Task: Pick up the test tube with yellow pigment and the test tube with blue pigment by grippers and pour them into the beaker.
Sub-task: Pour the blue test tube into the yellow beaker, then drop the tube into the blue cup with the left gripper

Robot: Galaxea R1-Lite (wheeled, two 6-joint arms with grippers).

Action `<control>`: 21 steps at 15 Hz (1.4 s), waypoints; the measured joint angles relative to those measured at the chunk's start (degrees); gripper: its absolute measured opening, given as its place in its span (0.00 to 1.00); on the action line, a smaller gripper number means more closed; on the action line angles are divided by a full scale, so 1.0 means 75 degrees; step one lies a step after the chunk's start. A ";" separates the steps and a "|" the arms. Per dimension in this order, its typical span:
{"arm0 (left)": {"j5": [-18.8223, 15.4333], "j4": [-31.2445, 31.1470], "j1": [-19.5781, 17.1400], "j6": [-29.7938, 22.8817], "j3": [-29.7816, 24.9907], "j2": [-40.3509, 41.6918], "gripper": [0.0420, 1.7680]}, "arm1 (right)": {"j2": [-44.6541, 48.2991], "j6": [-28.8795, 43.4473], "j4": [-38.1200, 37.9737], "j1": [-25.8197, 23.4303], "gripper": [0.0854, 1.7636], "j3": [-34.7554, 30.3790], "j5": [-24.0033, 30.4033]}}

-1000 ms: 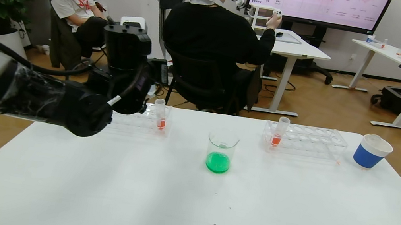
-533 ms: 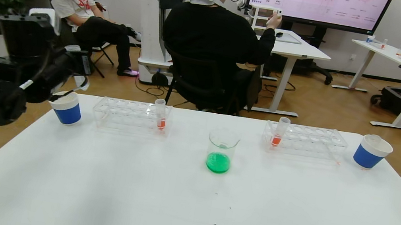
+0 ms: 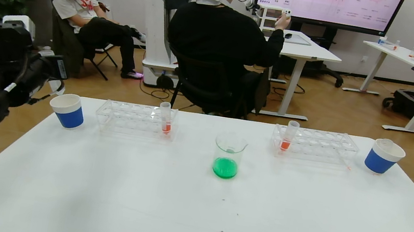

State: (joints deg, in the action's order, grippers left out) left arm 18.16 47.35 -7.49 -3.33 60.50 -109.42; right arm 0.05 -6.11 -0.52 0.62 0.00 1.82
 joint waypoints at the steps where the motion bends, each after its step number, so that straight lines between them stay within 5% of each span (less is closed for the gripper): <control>1: 0.0015 0.0148 -0.0055 -0.0011 0.0120 -0.0184 0.27 | 0.0000 0.0003 0.0000 0.0000 0.98 0.0000 0.0000; 10: 0.0011 0.0822 -0.0541 0.0076 0.0377 -0.1504 0.27 | 0.0000 0.0003 0.0000 -0.0003 0.98 0.0000 -0.0003; 21: 0.0047 0.1273 -0.0215 0.0198 0.0293 -0.2220 0.27 | 0.0000 0.0003 0.0000 -0.0003 0.98 0.0000 0.0000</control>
State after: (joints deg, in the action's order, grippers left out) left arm 18.52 56.89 -9.09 -1.84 62.70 -126.08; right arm 0.05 -6.08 -0.52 0.60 0.00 1.82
